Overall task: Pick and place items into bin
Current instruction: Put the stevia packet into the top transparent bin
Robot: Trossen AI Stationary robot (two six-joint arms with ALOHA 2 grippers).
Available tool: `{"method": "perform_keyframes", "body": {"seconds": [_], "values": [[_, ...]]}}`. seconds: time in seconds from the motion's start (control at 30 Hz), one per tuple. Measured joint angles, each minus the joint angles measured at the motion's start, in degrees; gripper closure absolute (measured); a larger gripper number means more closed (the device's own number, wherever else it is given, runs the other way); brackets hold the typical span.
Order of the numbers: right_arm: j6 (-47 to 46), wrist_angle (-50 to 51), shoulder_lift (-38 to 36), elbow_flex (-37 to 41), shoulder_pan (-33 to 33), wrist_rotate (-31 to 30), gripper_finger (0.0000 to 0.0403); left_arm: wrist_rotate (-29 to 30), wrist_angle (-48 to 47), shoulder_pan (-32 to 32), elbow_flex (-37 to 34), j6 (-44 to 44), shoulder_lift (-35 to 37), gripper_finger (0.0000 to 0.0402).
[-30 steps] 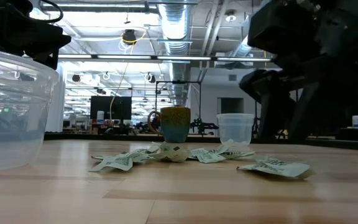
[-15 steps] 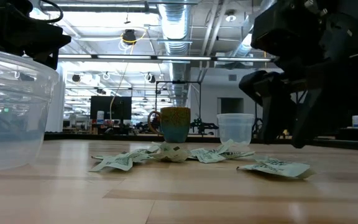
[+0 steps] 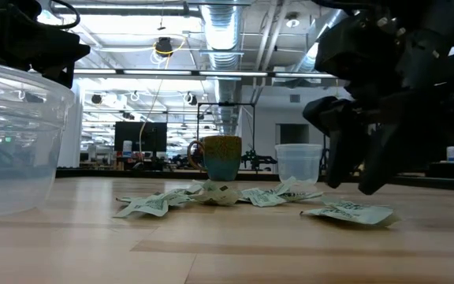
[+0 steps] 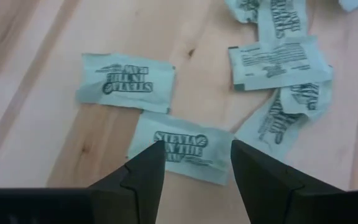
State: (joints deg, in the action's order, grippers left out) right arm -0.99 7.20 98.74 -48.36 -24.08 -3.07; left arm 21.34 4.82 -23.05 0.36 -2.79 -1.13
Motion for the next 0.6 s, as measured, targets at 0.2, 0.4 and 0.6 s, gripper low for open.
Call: {"method": "perform_keyframes", "body": {"seconds": [0.2,0.4,0.6], "values": [[0.0,0.0,0.0,0.0,0.7,-0.1,0.0227,0.0,0.0,0.0,0.0,0.0,0.0,0.0304],[0.0,0.0,0.0,0.0,0.4,0.0,0.0227,0.0,0.0,0.0,0.0,0.0,0.0,0.0304],[-0.1,-0.9,1.4,-0.1,0.1,0.2,0.0227,0.0,0.0,0.0,0.0,0.0,0.0,0.0304]]}}
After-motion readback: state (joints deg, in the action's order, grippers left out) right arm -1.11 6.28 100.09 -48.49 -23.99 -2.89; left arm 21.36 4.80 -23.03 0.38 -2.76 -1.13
